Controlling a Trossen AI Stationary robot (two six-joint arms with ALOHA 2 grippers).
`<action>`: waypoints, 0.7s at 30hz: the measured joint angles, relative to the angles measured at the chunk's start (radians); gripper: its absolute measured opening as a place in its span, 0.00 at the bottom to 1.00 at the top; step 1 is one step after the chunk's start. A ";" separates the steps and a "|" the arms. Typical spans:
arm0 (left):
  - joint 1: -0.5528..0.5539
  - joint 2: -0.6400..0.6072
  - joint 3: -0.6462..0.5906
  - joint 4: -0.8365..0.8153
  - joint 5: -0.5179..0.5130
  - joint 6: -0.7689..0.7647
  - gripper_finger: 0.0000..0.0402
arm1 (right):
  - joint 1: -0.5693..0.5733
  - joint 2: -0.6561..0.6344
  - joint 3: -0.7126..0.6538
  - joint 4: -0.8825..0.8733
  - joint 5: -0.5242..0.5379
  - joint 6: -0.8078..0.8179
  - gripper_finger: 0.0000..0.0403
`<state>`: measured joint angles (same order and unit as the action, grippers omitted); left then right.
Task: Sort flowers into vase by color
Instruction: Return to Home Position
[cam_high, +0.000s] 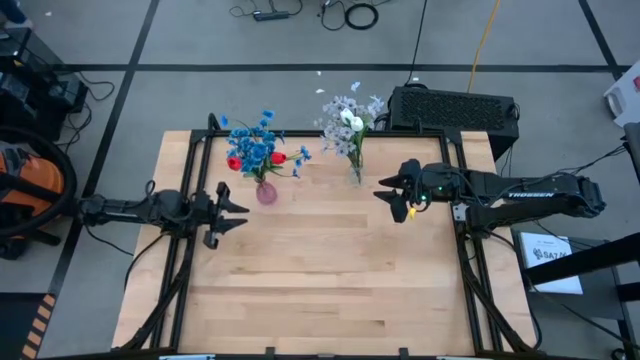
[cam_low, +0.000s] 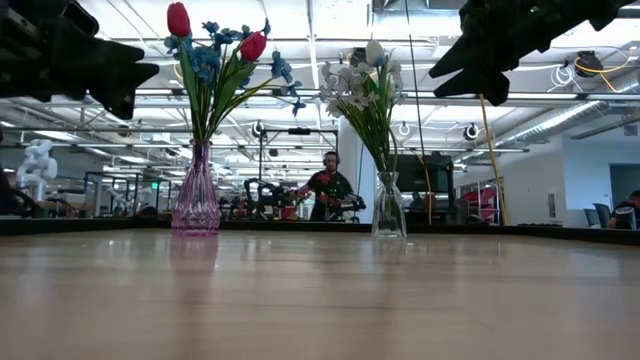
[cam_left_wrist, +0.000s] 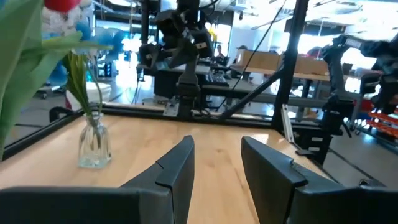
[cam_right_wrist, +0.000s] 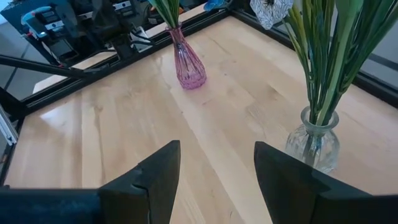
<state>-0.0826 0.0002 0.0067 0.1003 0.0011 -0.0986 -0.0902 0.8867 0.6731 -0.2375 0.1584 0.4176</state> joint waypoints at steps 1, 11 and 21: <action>0.000 0.000 0.000 -0.010 -0.002 0.000 0.34 | 0.000 0.000 0.000 0.000 0.001 -0.010 0.49; 0.000 0.000 0.000 -0.013 -0.003 0.001 0.34 | 0.000 0.000 0.000 -0.046 -0.001 -0.089 0.49; 0.000 0.000 -0.001 -0.012 -0.004 0.001 0.34 | 0.000 0.000 0.000 -0.058 0.000 -0.171 0.49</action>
<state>-0.0826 0.0002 0.0055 0.0879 -0.0029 -0.0975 -0.0898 0.8867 0.6731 -0.2951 0.1581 0.2469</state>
